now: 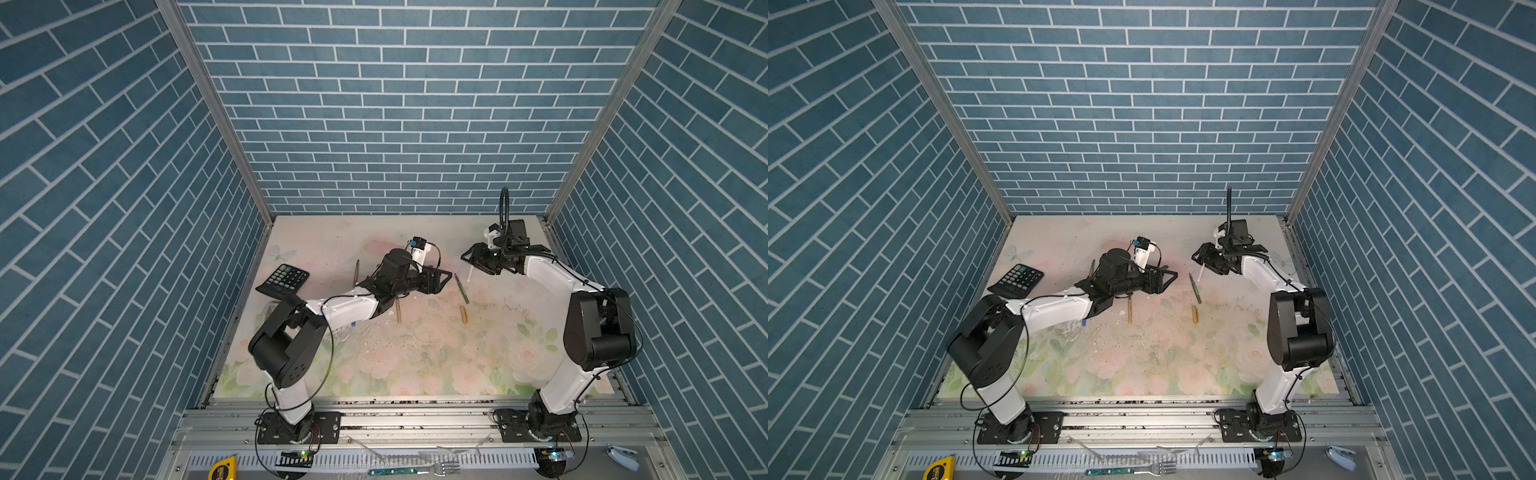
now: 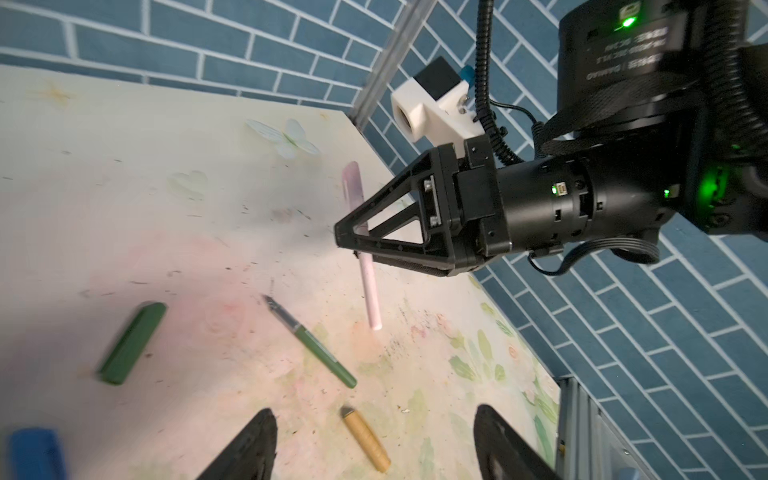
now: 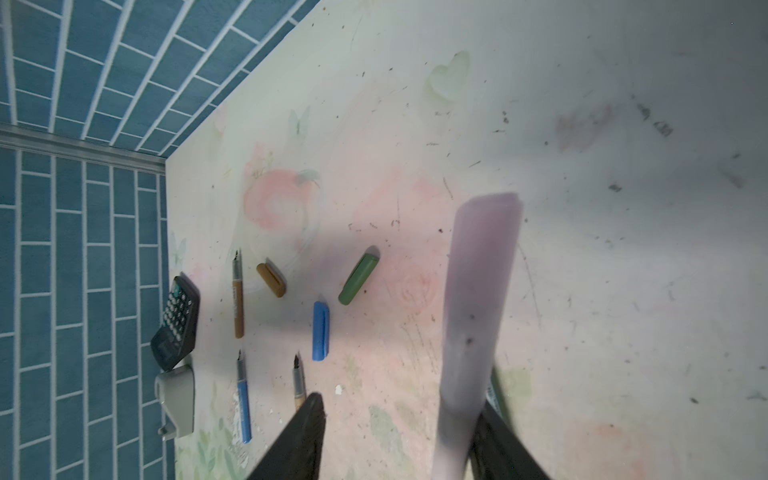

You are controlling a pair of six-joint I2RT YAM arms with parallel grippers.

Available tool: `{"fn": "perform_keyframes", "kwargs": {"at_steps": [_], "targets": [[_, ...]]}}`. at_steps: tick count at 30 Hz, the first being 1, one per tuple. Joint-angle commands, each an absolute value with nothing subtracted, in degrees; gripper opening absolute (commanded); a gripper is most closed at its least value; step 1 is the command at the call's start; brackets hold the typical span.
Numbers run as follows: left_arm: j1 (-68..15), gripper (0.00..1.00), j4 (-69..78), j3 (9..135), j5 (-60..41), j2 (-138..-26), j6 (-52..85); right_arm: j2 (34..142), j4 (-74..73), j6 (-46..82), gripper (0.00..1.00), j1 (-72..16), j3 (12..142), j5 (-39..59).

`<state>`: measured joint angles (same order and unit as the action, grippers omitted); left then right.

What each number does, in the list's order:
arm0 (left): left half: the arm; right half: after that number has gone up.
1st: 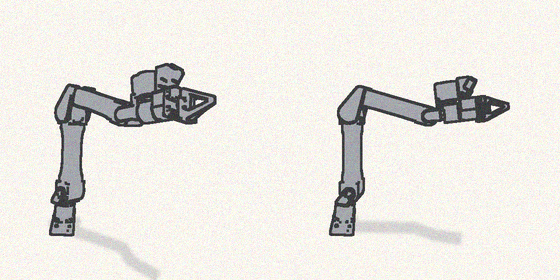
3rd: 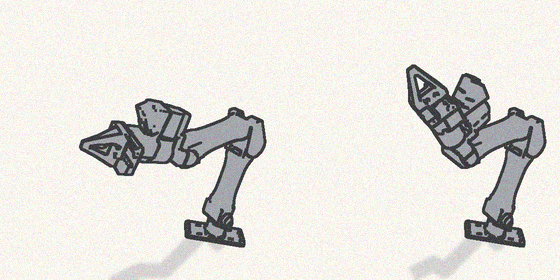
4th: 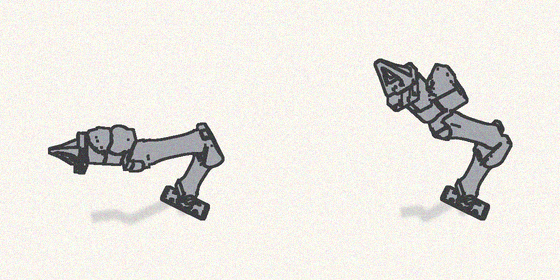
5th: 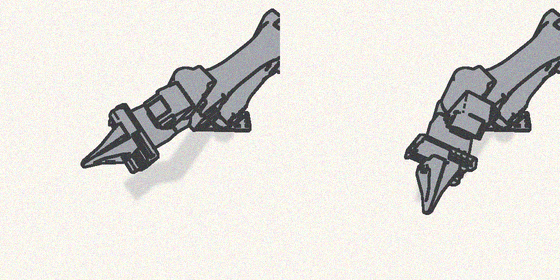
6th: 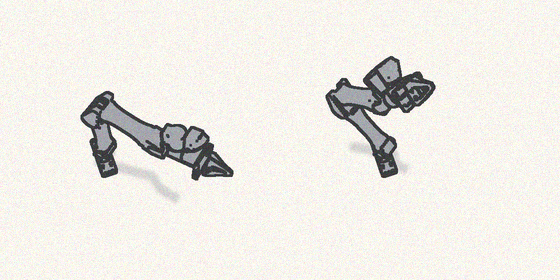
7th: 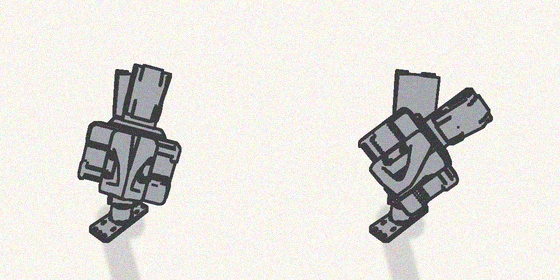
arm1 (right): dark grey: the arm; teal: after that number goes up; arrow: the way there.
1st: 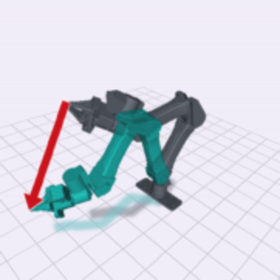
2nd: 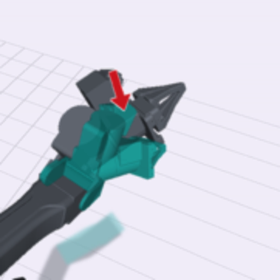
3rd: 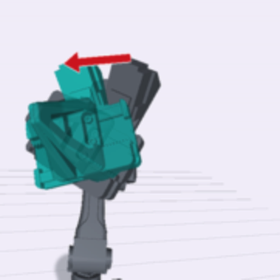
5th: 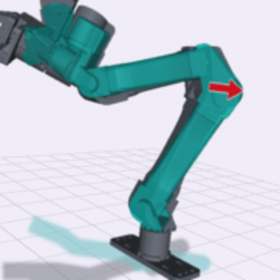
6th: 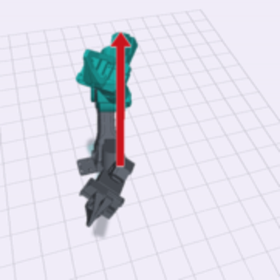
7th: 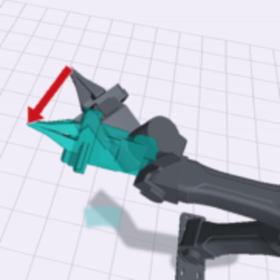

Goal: Insert the pens into the pen caps

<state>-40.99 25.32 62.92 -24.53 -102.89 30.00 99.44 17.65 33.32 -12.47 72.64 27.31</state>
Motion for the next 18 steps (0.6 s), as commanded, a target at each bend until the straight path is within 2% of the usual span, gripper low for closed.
{"fn": "perform_keyframes", "kwargs": {"at_steps": [1,6,18], "targets": [[-42.5,0.78,27.9,67.2,-31.5,-106.4,33.4,96.1,15.5,35.4,0.55,-13.8,71.6,29.7],[-43.2,0.77,21.5,72.4,-31.5,-110.3,31.0,94.0,15.8,34.7,0.53,-15.0,69.9,29.3],[-43.6,0.64,17.1,75.2,-29.3,-113.4,27.5,91.7,15.4,35.1,0.5,-16.9,68.4,29.6]]}}
